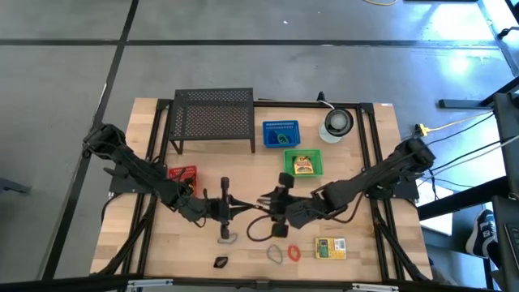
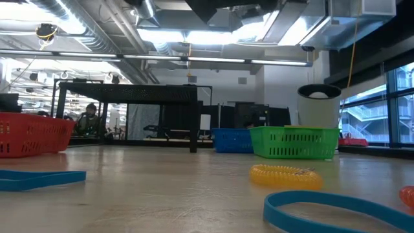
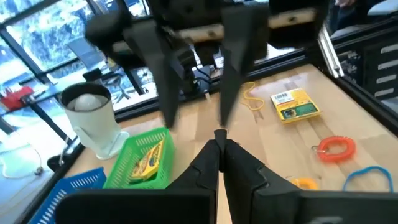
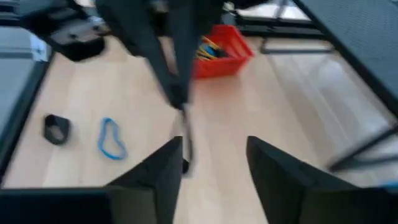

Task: Pick & Place Office Desk Supplies
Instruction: Put the black rubber band into the orange basket

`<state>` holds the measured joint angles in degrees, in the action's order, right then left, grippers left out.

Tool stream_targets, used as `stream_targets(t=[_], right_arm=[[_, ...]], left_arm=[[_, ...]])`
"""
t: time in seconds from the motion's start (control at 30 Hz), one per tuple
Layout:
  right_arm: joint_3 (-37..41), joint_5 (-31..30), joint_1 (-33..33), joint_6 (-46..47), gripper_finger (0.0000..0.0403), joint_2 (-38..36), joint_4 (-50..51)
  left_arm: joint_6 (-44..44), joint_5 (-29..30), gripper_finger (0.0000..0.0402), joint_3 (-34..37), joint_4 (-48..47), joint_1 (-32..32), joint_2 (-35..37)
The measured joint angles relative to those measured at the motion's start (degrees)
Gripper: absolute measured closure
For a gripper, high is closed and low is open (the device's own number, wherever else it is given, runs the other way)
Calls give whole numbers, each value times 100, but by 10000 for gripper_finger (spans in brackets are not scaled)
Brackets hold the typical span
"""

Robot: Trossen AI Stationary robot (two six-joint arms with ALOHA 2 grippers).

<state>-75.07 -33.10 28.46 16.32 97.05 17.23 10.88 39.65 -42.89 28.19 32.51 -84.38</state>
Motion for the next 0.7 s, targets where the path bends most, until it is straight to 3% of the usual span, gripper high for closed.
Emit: stream_targets(t=[0.1,0.27,0.4,0.7], right_arm=[[0,-18,17,289,194,-260,482],[0,449,83,938,171,-387,1103],[0,766,209,1303,171,-308,1453],[0,849,405,1456,187,-17,1558]], left_arm=[[-149,10,396,0,-141,0,11],[-601,9,395,0,-829,15,279],[-1478,10,395,0,-2117,172,876],[-4185,-25,393,-2,-5141,802,2275]])
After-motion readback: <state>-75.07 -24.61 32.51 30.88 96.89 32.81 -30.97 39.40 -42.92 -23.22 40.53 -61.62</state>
